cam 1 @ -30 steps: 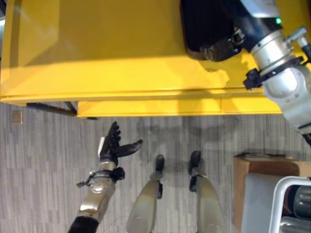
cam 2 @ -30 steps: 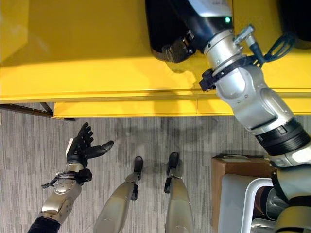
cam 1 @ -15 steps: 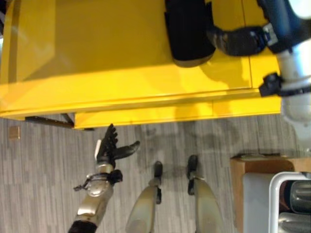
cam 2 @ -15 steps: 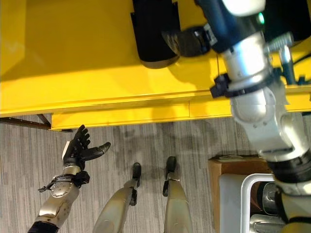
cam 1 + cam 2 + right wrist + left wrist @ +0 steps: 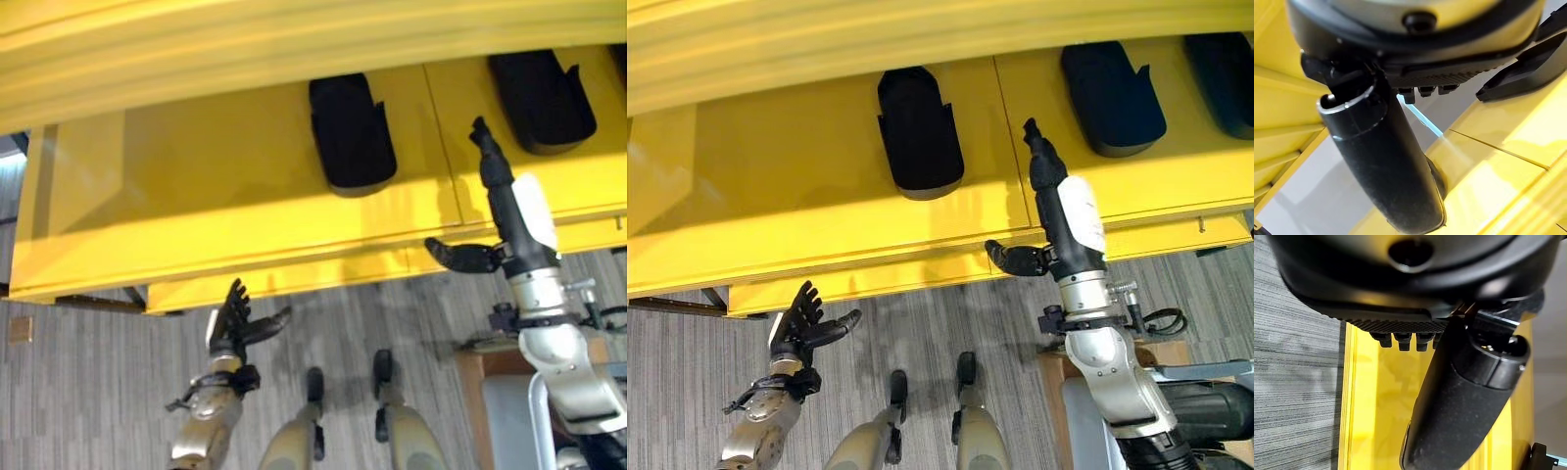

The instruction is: Move parts from the plastic box to the shelf.

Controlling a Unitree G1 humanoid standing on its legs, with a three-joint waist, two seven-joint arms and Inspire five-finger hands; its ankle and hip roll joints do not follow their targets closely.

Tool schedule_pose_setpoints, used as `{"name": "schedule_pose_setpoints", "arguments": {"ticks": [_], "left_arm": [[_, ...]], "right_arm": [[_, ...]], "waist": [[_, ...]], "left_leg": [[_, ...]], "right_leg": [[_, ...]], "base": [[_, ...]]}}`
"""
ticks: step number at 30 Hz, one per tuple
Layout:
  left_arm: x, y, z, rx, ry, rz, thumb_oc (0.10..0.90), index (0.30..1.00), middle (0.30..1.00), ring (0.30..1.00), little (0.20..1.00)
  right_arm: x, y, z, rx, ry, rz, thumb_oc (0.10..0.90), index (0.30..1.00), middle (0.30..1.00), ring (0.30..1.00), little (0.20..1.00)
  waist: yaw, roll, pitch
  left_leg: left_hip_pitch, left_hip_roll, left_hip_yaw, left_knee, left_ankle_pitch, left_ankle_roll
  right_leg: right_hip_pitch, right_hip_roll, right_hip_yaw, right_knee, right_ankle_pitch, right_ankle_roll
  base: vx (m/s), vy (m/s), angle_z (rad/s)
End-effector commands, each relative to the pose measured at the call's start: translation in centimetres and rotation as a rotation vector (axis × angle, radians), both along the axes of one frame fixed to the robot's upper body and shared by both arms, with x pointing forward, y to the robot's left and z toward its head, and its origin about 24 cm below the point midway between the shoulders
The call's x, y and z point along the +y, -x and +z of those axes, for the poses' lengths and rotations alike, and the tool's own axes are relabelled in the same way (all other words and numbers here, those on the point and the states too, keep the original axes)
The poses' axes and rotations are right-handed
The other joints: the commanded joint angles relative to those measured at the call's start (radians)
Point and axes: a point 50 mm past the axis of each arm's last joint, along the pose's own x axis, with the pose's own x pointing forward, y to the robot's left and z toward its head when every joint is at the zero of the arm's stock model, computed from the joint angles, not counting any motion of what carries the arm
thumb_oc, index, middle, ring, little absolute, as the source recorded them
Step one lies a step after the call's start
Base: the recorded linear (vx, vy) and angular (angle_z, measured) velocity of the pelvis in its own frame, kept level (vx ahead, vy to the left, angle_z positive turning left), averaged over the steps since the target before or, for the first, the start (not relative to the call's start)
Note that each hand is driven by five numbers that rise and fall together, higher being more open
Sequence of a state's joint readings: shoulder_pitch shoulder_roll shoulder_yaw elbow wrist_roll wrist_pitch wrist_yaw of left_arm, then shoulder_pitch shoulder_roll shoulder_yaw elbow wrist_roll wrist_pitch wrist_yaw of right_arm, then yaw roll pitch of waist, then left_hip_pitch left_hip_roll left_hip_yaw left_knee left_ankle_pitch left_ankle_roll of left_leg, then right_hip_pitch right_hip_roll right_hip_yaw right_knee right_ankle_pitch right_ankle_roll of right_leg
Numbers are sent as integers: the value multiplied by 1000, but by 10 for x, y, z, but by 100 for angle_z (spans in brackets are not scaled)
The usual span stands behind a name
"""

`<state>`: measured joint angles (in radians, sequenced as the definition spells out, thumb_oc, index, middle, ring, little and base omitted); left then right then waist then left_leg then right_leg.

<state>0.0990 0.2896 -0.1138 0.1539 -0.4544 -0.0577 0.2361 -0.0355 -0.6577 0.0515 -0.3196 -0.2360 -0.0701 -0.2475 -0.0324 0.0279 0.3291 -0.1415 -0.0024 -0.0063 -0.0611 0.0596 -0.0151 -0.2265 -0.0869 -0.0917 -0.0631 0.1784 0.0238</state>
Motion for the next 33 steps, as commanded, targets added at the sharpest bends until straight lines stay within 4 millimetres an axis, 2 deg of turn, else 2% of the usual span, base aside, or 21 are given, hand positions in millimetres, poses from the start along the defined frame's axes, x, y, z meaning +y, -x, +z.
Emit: {"name": "schedule_pose_setpoints", "arguments": {"ticks": [1,3,5,11,14,17,21,22,23,24,25,26,27,28,29,30,31,33], "left_arm": [[17,11,3,-35,-109,16,900,1000,1000,1000,1000],[19,12,2,-31,-119,30,900,1000,1000,1000,1000],[22,14,0,-18,-129,43,900,1000,1000,1000,1000],[23,15,2,-22,-146,33,900,1000,1000,1000,1000],[24,11,10,-50,-177,20,900,1000,1000,1000,1000],[25,-4,29,-127,-254,-16,900,1000,1000,1000,1000],[31,-10,37,-157,-287,-4,900,1000,1000,1000,1000],[36,-10,40,-162,-294,15,900,1000,1000,1000,1000],[40,-9,41,-161,-297,32,900,1000,1000,1000,1000],[44,-8,41,-157,-301,51,900,1000,1000,1000,1000],[47,-7,40,-149,-300,65,900,1000,1000,1000,1000],[47,-7,40,-149,-300,66,900,1000,1000,1000,1000],[48,-2,35,-125,-293,76,900,1000,1000,1000,1000],[48,-2,35,-125,-293,76,900,1000,1000,1000,1000],[46,-1,31,-109,-275,74,900,1000,1000,1000,1000],[47,0,30,-108,-266,78,900,1000,1000,1000,1000],[49,3,29,-100,-262,87,900,1000,1000,1000,1000],[52,7,27,-90,-259,95,900,1000,1000,1000,1000]], "right_arm": [[9,1,19,-137,-2,65,900,1000,1000,1000,1000],[4,-1,-3,-42,-34,27,900,1000,1000,1000,1000],[0,2,-13,-4,-56,0,900,1000,1000,1000,1000],[4,3,-22,32,-92,14,900,1000,1000,1000,1000],[8,0,-22,35,-123,37,900,1000,1000,1000,1000],[15,-2,-20,23,-157,72,900,1000,1000,1000,1000],[17,-4,-21,34,-169,84,900,1000,1000,1000,1000],[18,-5,-24,51,-178,88,900,1000,1000,1000,1000],[18,-6,-23,53,-192,89,900,1000,1000,1000,1000],[19,-8,-23,53,-202,96,900,1000,1000,1000,1000],[22,-10,-23,60,-209,106,900,1000,1000,1000,1000],[22,-10,-23,60,-209,106,900,1000,1000,1000,1000],[25,-12,-23,62,-212,116,900,1000,1000,1000,1000],[25,-12,-23,62,-212,116,900,1000,1000,1000,1000],[22,-12,-24,64,-207,96,900,1000,1000,1000,1000],[22,-13,-22,51,-208,89,900,1000,1000,1000,1000],[23,-13,-20,41,-211,94,900,1000,1000,1000,1000],[26,-13,-20,38,-212,99,900,1000,1000,1000,1000]], "waist": [[-11,-33,-196],[-11,-43,-211],[-10,-50,-215],[-9,-62,-207],[-11,-70,-186],[-27,-88,-154],[-32,-108,-142],[-35,-121,-139],[-27,-127,-134],[-11,-130,-128],[16,-122,-125],[14,-120,-122],[32,-119,-116],[32,-119,-116],[28,-115,-110],[35,-107,-106],[48,-104,-106],[59,-109,-107]], "left_leg": [[15,9,25,-26,-8,-15],[48,1,38,-26,-27,2],[80,-5,56,-26,-37,17],[76,-27,71,25,-74,41],[42,-46,87,80,-100,60],[-4,-62,121,133,-127,67],[-36,-50,162,147,-136,68],[-40,-24,199,123,-130,63],[-41,-8,220,117,-127,59],[-43,10,244,115,-120,56],[-32,35,259,109,-128,46],[-27,37,256,109,-131,45],[-26,65,281,99,-107,40],[-26,65,281,99,-107,40],[-26,72,279,94,-96,42],[-31,82,280,99,-93,43],[-36,94,291,107,-96,39],[-35,101,301,114,-98,34]], "right_leg": [[-16,-51,101,-3,9,113],[8,-58,121,-9,13,124],[24,-68,132,-2,10,133],[21,-89,153,14,18,150],[-12,-102,180,54,29,162],[-47,-111,208,47,79,176],[-83,-91,215,27,117,189],[-110,-65,168,30,136,207],[-125,-59,107,49,121,210],[-130,-65,7,72,93,204],[-112,-81,-108,106,45,204],[-108,-80,-112,111,39,203],[-55,-110,-164,174,-23,174],[-55,-110,-164,174,-23,174],[-39,-99,-65,244,-59,157],[-32,-108,-44,278,-81,153],[-14,-137,-52,274,-81,152],[16,-148,-56,235,-68,154]], "base": [[48,111,-11],[69,133,-19],[70,124,-27],[15,87,-11],[-57,134,-11],[-69,126,-20],[-58,48,-25],[-45,36,-43],[-66,67,-61],[-14,113,-76],[7,100,-69],[-41,73,-138],[-73,-2,-133],[-142,-27,-150],[-109,-62,-69],[-158,-115,-42],[-115,-151,-8],[-43,-168,-25]]}}
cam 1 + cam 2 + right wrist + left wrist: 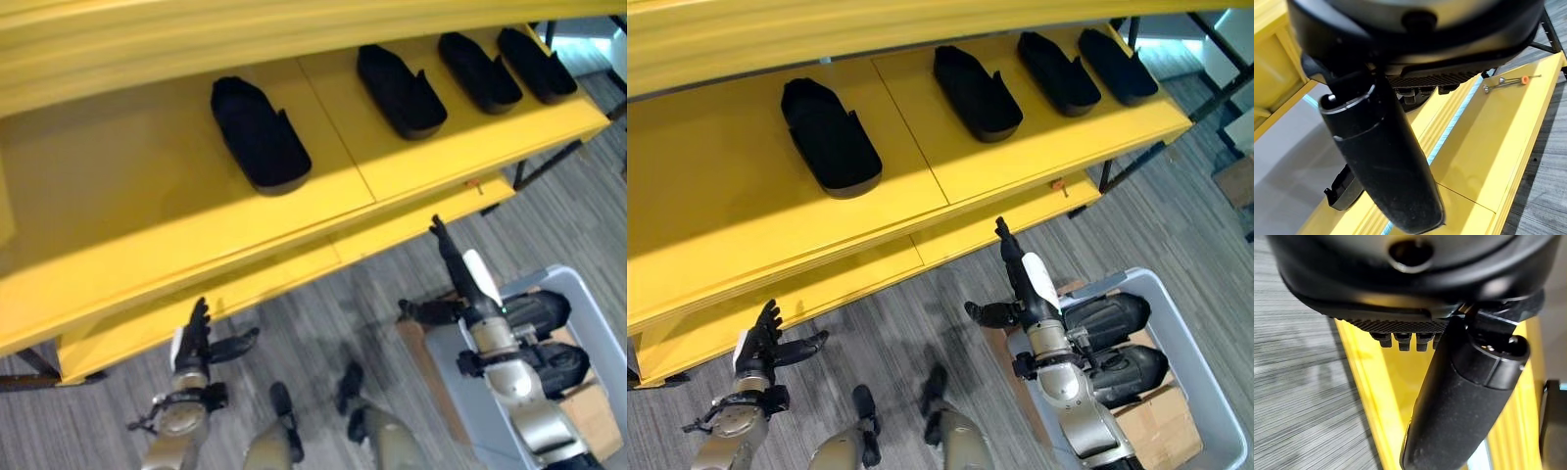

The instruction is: Move parts from the plastic box to the shelf.

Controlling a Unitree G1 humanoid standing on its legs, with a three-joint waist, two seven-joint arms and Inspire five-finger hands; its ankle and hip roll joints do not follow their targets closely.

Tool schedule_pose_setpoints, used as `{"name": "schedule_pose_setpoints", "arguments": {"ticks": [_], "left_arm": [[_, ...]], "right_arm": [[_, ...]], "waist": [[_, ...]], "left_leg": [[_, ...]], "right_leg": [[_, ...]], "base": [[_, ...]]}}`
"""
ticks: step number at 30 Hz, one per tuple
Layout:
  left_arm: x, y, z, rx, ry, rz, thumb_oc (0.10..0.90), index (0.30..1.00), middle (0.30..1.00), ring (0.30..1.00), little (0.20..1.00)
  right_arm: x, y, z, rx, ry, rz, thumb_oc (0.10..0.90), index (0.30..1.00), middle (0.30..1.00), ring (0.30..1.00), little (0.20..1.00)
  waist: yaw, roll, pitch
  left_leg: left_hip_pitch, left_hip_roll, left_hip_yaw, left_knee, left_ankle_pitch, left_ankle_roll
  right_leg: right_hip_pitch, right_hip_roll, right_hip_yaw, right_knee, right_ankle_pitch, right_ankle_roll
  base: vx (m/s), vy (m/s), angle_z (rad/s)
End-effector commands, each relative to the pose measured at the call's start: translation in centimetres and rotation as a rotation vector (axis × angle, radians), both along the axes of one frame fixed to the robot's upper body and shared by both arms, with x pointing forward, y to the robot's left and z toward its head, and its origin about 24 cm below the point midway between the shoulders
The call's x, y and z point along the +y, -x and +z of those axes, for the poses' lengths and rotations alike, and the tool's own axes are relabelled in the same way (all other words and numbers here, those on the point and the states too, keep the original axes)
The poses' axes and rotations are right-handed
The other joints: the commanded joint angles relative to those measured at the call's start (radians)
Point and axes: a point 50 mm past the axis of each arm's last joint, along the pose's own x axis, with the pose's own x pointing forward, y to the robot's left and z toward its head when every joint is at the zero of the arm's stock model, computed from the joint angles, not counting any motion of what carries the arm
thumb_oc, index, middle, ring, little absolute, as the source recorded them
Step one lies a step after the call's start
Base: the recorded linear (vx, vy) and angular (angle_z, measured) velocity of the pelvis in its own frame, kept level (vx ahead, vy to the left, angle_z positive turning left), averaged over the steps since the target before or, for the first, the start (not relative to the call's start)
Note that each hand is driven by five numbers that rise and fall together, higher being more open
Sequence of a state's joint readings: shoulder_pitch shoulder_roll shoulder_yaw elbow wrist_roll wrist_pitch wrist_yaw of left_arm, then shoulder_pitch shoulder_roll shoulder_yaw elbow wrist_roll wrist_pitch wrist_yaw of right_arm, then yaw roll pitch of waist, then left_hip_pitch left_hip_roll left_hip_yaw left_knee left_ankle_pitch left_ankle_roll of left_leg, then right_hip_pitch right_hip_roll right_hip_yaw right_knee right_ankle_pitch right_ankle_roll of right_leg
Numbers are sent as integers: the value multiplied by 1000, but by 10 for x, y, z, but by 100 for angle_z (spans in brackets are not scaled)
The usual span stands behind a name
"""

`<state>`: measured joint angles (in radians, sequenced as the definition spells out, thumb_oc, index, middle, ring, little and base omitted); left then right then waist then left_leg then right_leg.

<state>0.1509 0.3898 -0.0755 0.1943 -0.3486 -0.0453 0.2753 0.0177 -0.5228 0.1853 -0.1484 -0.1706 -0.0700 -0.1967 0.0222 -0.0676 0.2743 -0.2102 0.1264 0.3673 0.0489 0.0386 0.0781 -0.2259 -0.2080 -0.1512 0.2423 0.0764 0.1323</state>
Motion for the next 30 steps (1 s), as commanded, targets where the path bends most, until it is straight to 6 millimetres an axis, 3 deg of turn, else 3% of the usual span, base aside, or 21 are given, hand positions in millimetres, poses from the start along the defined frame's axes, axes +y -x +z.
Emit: {"name": "schedule_pose_setpoints", "arguments": {"ticks": [1,4,6,8,18,19,26,30], "left_arm": [[18,-3,29,-158,-31,51,900,1000,1000,1000,1000],[18,4,20,-126,-9,69,900,1000,1000,1000,1000],[17,11,15,-110,16,92,900,1000,1000,1000,1000],[16,14,10,-80,7,68,900,1000,1000,1000,1000],[0,14,1,-45,16,2,900,1000,1000,1000,1000],[-4,12,0,-42,12,-22,900,1000,1000,1000,1000],[-19,-3,6,-71,-9,-110,900,1000,1000,1000,1000],[-22,-12,14,-116,-3,-115,900,1000,1000,1000,1000]], "right_arm": [[6,-12,53,-286,-70,13,900,1000,1000,1000,1000],[3,-9,50,-270,-51,4,900,1000,1000,1000,1000],[-5,-2,49,-272,-40,-24,900,1000,1000,1000,1000],[-19,8,42,-249,-2,-90,900,1000,1000,1000,1000],[-40,26,35,-239,1,-189,900,1000,1000,1000,1000],[-43,31,33,-234,7,-204,900,1000,1000,1000,1000],[-50,39,35,-254,23,-230,900,1000,1000,1000,1000],[-52,36,41,-278,51,-224,900,1000,1000,1000,1000]], "waist": [[19,-33,-59],[17,-41,-73],[1,-29,-80],[-28,-7,-87],[-110,66,-110],[-123,79,-116],[-171,107,-124],[-170,104,-109]], "left_leg": [[43,-17,-53,12,-73,-74],[60,-16,-32,7,-67,-83],[77,6,-15,-23,-30,-101],[92,27,0,-72,14,-123],[114,88,22,-135,114,-180],[109,100,15,-136,130,-191],[139,161,24,-135,174,-208],[144,143,-35,-105,176,-191]], "right_leg": [[48,-30,-12,-147,39,51],[57,-22,-6,-180,35,57],[41,-1,-7,-163,29,52],[51,29,-20,-190,-17,37],[63,127,58,-252,-42,-10],[66,146,69,-248,-53,-27],[52,206,103,-122,-135,-73],[33,217,141,-47,-171,-95]], "base": [[0,-157,-42],[28,-190,-24],[-20,-213,-46],[-25,-211,-35],[-39,-143,-29],[-64,-218,-6],[-21,-165,-8],[-9,-122,-43]]}}
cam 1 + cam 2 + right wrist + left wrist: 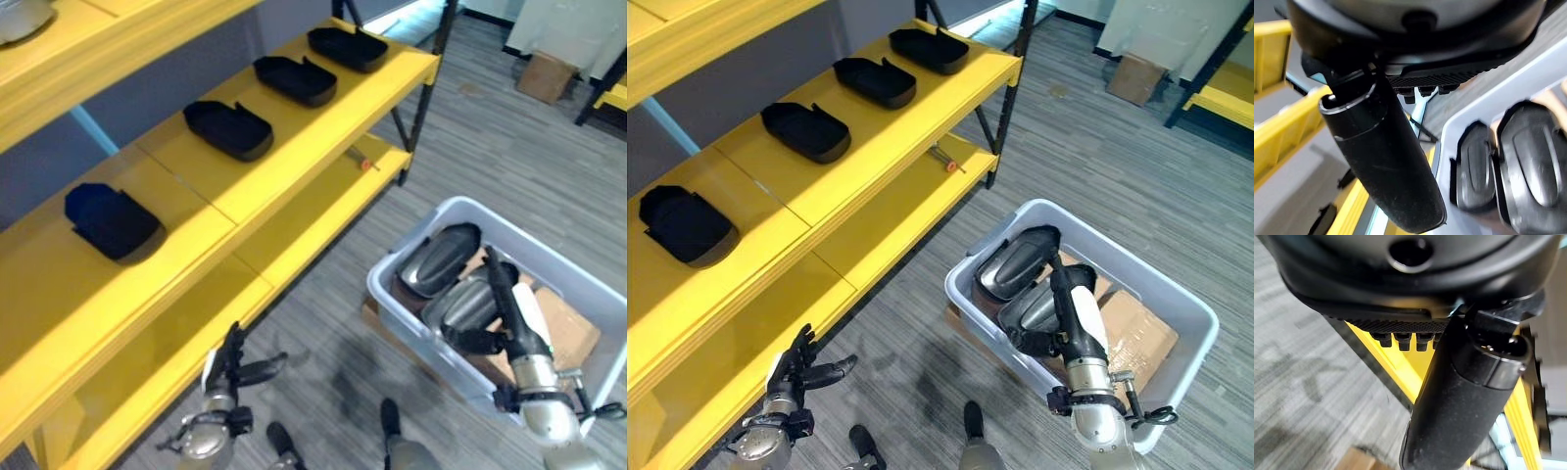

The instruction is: Move parts from the plastic box to the shelf.

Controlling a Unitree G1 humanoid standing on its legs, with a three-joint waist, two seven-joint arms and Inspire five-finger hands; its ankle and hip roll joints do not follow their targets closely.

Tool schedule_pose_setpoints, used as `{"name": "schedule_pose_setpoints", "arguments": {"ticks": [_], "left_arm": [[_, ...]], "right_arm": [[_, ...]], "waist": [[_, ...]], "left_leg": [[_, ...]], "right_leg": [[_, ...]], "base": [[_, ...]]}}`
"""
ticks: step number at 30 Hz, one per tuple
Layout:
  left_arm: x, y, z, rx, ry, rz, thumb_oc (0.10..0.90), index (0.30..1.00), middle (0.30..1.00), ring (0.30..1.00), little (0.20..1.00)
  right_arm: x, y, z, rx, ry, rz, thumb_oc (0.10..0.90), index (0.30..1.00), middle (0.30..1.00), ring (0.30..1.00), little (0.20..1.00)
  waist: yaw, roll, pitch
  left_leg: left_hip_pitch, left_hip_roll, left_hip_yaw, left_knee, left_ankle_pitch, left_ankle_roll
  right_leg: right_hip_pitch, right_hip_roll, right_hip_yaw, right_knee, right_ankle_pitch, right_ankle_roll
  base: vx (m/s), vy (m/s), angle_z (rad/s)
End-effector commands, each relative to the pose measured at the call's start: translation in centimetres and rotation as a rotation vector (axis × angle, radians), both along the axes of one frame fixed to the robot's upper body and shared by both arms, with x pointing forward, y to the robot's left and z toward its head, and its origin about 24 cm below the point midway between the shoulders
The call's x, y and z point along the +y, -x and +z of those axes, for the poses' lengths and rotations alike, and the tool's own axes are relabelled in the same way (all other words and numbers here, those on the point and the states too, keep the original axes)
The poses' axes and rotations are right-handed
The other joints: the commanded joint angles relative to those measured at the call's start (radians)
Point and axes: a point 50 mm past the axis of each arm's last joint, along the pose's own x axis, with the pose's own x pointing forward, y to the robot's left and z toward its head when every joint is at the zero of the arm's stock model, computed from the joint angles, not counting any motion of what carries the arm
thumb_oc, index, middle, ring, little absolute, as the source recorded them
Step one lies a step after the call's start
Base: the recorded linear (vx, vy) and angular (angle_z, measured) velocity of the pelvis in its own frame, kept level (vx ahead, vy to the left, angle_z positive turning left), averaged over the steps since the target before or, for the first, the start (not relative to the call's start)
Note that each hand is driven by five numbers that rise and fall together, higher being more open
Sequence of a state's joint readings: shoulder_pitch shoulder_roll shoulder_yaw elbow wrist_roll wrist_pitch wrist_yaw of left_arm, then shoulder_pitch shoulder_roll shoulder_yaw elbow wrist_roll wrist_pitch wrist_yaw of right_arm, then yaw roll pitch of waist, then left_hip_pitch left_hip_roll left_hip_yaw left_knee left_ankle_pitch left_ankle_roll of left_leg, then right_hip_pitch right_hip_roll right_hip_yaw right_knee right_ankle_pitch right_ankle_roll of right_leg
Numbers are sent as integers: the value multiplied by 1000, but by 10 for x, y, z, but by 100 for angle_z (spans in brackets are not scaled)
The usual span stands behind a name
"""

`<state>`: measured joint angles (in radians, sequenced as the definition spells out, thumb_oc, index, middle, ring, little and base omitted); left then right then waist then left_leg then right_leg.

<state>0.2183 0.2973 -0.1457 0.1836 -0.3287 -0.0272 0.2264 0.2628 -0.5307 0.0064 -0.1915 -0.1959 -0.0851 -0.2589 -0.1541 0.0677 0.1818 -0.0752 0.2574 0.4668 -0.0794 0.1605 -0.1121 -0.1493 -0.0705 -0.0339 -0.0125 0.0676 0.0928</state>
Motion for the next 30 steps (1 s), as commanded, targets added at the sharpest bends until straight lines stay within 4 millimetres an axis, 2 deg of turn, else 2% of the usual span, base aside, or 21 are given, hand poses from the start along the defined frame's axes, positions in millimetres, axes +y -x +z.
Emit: {"name": "schedule_pose_setpoints", "arguments": {"ticks": [1,3,4,5,6,7,10,11,12,13,15,19,22,23,28,30], "left_arm": [[14,-32,38,-214,-96,-22,900,1000,1000,1000,1000],[12,-35,42,-233,-85,-23,900,1000,1000,1000,1000],[10,-37,43,-244,-69,-25,900,1000,1000,1000,1000],[9,-35,43,-242,-64,-23,900,1000,1000,1000,1000],[10,-35,43,-243,-65,-23,900,1000,1000,1000,1000],[10,-35,43,-240,-61,-22,900,1000,1000,1000,1000],[14,-25,35,-202,-56,1,900,1000,1000,1000,1000],[15,-21,32,-189,-51,9,900,1000,1000,1000,1000],[15,-15,26,-163,-37,16,900,1000,1000,1000,1000],[15,-15,26,-164,-37,15,900,1000,1000,1000,1000],[13,-12,24,-153,-35,8,900,1000,1000,1000,1000],[12,-16,28,-172,-34,5,900,1000,1000,1000,1000],[10,-20,31,-187,-42,-5,900,1000,1000,1000,1000],[10,-20,31,-187,-42,-5,900,1000,1000,1000,1000],[12,-20,32,-194,-40,0,900,1000,1000,1000,1000],[16,-18,33,-187,-57,4,900,1000,1000,1000,1000]], "right_arm": [[-2,-7,59,-328,49,17,900,1000,1000,1000,1000],[-4,-8,61,-336,56,10,900,1000,1000,1000,1000],[-4,-13,63,-346,59,16,900,1000,1000,1000,1000],[-4,-15,64,-349,57,17,900,1000,1000,1000,1000],[-4,-15,64,-349,57,17,900,1000,1000,1000,1000],[-4,-16,64,-350,51,17,900,1000,1000,1000,1000],[-3,-13,60,-331,34,23,900,1000,1000,1000,1000],[-2,-12,58,-323,34,27,900,1000,1000,1000,1000],[-2,-10,54,-303,36,28,900,1000,1000,1000,1000],[-2,-10,54,-303,36,27,900,1000,1000,1000,1000],[-2,-8,50,-282,29,26,900,1000,1000,1000,1000],[-2,-10,46,-270,2,24,900,1000,1000,1000,1000],[1,-13,42,-256,-34,26,900,1000,1000,1000,1000],[1,-13,42,-256,-34,26,900,1000,1000,1000,1000],[6,-17,43,-259,-48,44,900,1000,1000,1000,1000],[12,-20,43,-256,-58,70,900,1000,1000,1000,1000]], "waist": [[6,-32,-17],[7,-37,-14],[37,-50,-2],[50,-63,2],[49,-63,1],[56,-74,4],[71,-82,5],[76,-80,7],[79,-77,10],[81,-76,8],[80,-75,4],[76,-76,-9],[71,-77,-38],[72,-77,-38],[72,-73,-61],[77,-74,-67]], "left_leg": [[8,11,-135,25,53,0],[-15,-5,-198,71,43,9],[-75,-68,-320,118,38,43],[-106,-116,-390,134,5,59],[-112,-117,-391,137,6,60],[-144,-149,-410,148,-10,64],[-194,-190,-410,151,7,68],[-196,-208,-417,146,8,72],[-184,-247,-428,143,-1,84],[-186,-245,-427,141,3,84],[-173,-298,-457,143,-21,101],[-141,-317,-490,130,-45,119],[-105,-312,-501,81,-48,125],[-104,-312,-500,81,-48,125],[-82,-305,-442,60,-70,142],[-74,-305,-408,55,-92,156]], "right_leg": [[-44,79,23,209,-163,-55],[-44,87,56,200,-159,-66],[-41,97,79,177,-129,-79],[-31,99,94,165,-124,-81],[-33,98,92,163,-121,-81],[-19,101,99,150,-113,-80],[4,134,126,126,-88,-81],[12,144,135,119,-83,-81],[27,159,153,114,-80,-82],[25,160,154,112,-76,-82],[38,175,188,102,-73,-78],[42,191,240,111,-76,-65],[35,189,298,110,-69,-48],[35,189,299,110,-69,-48],[40,173,342,82,-56,-28],[34,170,397,80,-48,-9]], "base": [[-2,-101,-60],[-42,-151,-19],[-80,-191,-30],[-81,-148,-79],[3,-122,-78],[20,-128,-63],[50,-111,-21],[100,-11,-77],[62,5,-115],[57,31,-86],[46,52,-13],[94,91,-29],[131,149,-57],[119,114,-47],[106,113,-42],[144,183,-34]]}}
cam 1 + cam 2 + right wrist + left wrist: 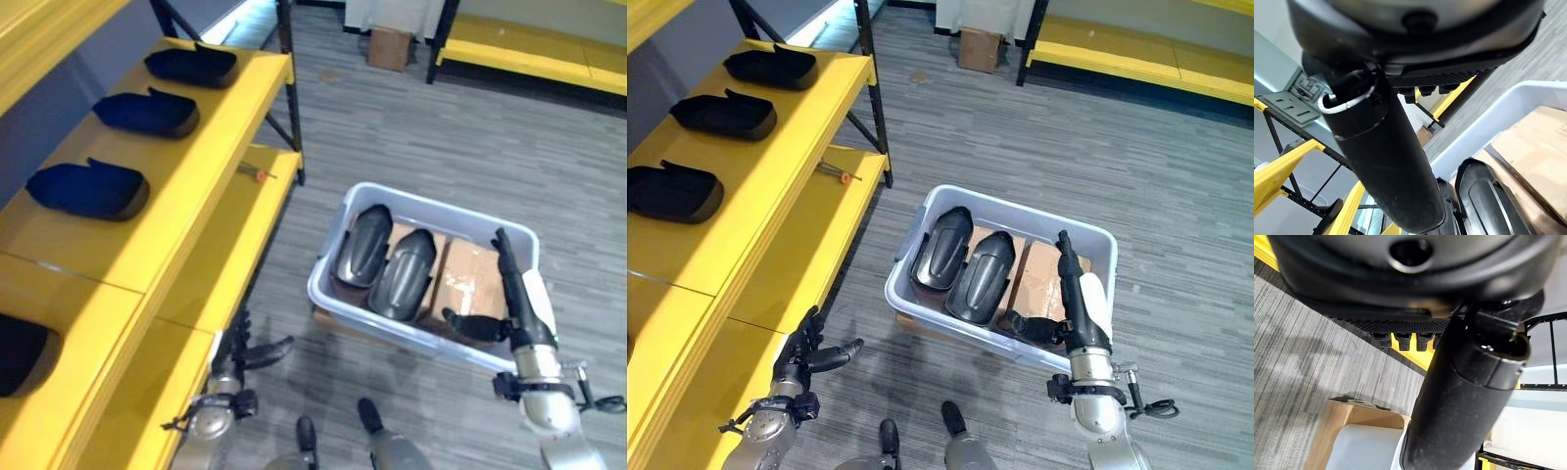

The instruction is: Move parts from the plastic box to the shelf.

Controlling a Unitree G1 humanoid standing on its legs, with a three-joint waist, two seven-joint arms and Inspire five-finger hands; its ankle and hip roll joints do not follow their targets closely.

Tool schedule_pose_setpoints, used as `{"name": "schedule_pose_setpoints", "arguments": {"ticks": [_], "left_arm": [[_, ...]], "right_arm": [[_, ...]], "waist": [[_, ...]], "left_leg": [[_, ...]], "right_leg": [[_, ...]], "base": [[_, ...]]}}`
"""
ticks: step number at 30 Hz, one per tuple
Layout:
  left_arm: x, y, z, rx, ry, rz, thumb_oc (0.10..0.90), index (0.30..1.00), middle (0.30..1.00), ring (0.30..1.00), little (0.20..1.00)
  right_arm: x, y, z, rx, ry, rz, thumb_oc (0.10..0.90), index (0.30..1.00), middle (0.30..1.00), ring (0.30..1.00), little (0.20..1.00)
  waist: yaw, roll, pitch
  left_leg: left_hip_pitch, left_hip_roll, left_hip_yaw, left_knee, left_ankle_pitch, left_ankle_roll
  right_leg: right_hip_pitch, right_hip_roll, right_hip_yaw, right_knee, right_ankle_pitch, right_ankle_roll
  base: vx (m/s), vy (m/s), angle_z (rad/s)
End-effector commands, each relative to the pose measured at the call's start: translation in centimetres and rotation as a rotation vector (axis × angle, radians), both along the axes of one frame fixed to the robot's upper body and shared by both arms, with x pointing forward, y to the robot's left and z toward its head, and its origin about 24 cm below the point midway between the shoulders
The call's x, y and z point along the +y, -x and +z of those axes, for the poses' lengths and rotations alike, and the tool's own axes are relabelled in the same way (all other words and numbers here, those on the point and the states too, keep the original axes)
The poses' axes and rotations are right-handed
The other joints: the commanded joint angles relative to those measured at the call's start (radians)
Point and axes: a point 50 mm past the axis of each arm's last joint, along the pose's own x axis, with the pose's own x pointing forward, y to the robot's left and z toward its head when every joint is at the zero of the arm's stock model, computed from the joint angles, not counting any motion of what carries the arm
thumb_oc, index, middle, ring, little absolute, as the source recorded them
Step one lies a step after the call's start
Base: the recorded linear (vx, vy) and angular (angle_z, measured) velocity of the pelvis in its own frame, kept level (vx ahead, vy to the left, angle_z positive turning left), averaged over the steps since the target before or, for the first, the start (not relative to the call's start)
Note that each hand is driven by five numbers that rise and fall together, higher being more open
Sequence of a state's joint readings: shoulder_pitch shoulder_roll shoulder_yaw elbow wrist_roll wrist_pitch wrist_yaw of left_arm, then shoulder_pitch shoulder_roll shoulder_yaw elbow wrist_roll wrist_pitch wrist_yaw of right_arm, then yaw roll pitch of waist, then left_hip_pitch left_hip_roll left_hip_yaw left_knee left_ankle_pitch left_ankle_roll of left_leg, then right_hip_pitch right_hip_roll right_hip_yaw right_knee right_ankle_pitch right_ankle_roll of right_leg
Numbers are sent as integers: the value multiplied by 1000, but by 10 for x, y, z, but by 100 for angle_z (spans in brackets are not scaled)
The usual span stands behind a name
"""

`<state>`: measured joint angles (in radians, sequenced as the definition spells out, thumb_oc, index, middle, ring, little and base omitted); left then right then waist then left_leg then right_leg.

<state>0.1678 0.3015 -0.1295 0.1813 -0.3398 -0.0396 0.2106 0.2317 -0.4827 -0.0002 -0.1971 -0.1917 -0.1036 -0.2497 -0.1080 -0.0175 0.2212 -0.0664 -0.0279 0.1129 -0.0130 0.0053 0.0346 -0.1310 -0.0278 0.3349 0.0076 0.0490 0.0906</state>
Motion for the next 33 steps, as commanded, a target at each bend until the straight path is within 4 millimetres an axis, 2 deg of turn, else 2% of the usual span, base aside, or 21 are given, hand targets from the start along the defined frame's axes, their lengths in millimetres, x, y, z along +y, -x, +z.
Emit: {"name": "schedule_pose_setpoints", "arguments": {"ticks": [1,2,4,6,7,9,10,11,12,13,15,16,18,21,22,25,26,31,33], "left_arm": [[15,-2,21,-120,-65,17,900,1000,1000,1000,1000],[16,-3,21,-120,-75,9,900,1000,1000,1000,1000],[19,-7,27,-139,-116,-4,900,1000,1000,1000,1000],[22,-9,30,-147,-130,-4,900,1000,1000,1000,1000],[25,-11,32,-152,-153,-4,900,1000,1000,1000,1000],[29,-10,33,-157,-161,21,900,1000,1000,1000,1000],[29,-10,33,-157,-161,21,900,1000,1000,1000,1000],[31,-10,33,-159,-157,39,900,1000,1000,1000,1000],[36,-8,33,-162,-148,75,900,1000,1000,1000,1000],[36,-7,31,-154,-143,83,900,1000,1000,1000,1000],[35,-6,29,-148,-136,85,900,1000,1000,1000,1000],[33,-4,26,-135,-127,85,900,1000,1000,1000,1000],[26,1,19,-113,-86,84,900,1000,1000,1000,1000],[18,2,14,-97,-43,75,900,1000,1000,1000,1000],[18,2,14,-97,-43,75,900,1000,1000,1000,1000],[12,0,11,-86,-32,53,900,1000,1000,1000,1000],[9,-1,12,-84,-32,36,900,1000,1000,1000,1000],[4,-6,14,-97,-29,17,900,1000,1000,1000,1000],[1,-10,15,-107,-17,13,900,1000,1000,1000,1000]], "right_arm": [[4,-14,38,-208,-8,52,900,1000,1000,1000,1000],[6,-15,38,-208,-10,63,900,1000,1000,1000,1000],[13,-18,42,-222,-1,99,900,1000,1000,1000,1000],[15,-19,43,-227,2,111,900,1000,1000,1000,1000],[20,-22,42,-222,-6,131,900,1000,1000,1000,1000],[26,-26,43,-229,-15,146,900,1000,1000,1000,1000],[26,-26,43,-230,-15,146,900,1000,1000,1000,1000],[28,-28,46,-241,-16,154,900,1000,1000,1000,1000],[29,-31,49,-253,-3,153,900,1000,1000,1000,1000],[30,-31,49,-255,-3,159,900,1000,1000,1000,1000],[29,-30,48,-250,0,154,900,1000,1000,1000,1000],[28,-28,47,-244,1,151,900,1000,1000,1000,1000],[26,-24,44,-224,14,155,900,1000,1000,1000,1000],[22,-23,48,-232,30,155,900,1000,1000,1000,1000],[22,-23,48,-233,29,155,900,1000,1000,1000,1000],[16,-22,50,-236,34,133,900,1000,1000,1000,1000],[14,-21,51,-242,35,123,900,1000,1000,1000,1000],[11,-20,54,-258,38,104,900,1000,1000,1000,1000],[8,-19,57,-269,51,91,900,1000,1000,1000,1000]], "waist": [[32,11,-108],[31,11,-105],[26,12,-81],[27,8,-72],[28,6,-55],[30,3,-44],[30,4,-43],[38,3,-38],[41,3,-21],[36,2,-16],[32,3,-18],[20,-1,-12],[22,-14,-38],[16,10,-58],[15,9,-60],[11,30,-69],[7,47,-72],[-3,77,-71],[-14,87,-61]], "left_leg": [[-84,-19,-53,-12,63,9],[-85,-21,-53,-8,56,14],[-93,-18,-41,5,30,34],[-97,-14,-28,10,23,38],[-88,-7,-4,3,15,38],[-58,1,41,-26,6,30],[-56,1,42,-27,6,30],[-45,11,70,-36,0,23],[-17,34,108,-43,-14,10],[4,42,119,-47,-19,2],[24,46,108,-51,-37,-4],[28,45,107,-43,-36,-7],[46,48,100,-35,-49,-25],[42,100,66,-33,-27,-56],[38,98,66,-34,-22,-57],[38,129,48,-50,15,-78],[34,143,42,-64,49,-91],[17,165,27,-73,96,-107],[-10,180,29,6,115,-118]], "right_leg": [[14,128,29,60,-29,-7],[9,126,38,71,-36,-3],[-49,138,33,180,-70,11],[-77,145,26,230,-78,23],[-129,136,-23,290,-63,50],[-171,104,-95,221,-17,57],[-169,105,-94,217,-15,57],[-198,79,-156,161,18,55],[-251,23,-258,85,63,44],[-262,2,-286,44,81,47],[-256,-1,-279,20,82,56],[-262,-5,-261,20,107,58],[-209,-23,-302,-1,115,45],[-199,-12,-327,54,60,7],[-203,-13,-327,52,64,7],[-199,-7,-349,73,30,-10],[-198,-3,-356,80,15,-17],[-205,1,-371,107,-20,-30],[-193,-3,-375,123,-52,-51]], "base": [[124,164,-44],[75,129,-48],[53,142,-41],[2,49,-61],[44,73,-72],[56,48,-69],[41,4,-88],[94,-64,-117],[148,-97,-112],[127,-93,-106],[138,-80,-48],[162,-174,-9],[161,-296,24],[158,-363,68],[67,-175,47],[70,-211,10],[61,-160,17],[34,-130,29],[41,-186,14]]}}
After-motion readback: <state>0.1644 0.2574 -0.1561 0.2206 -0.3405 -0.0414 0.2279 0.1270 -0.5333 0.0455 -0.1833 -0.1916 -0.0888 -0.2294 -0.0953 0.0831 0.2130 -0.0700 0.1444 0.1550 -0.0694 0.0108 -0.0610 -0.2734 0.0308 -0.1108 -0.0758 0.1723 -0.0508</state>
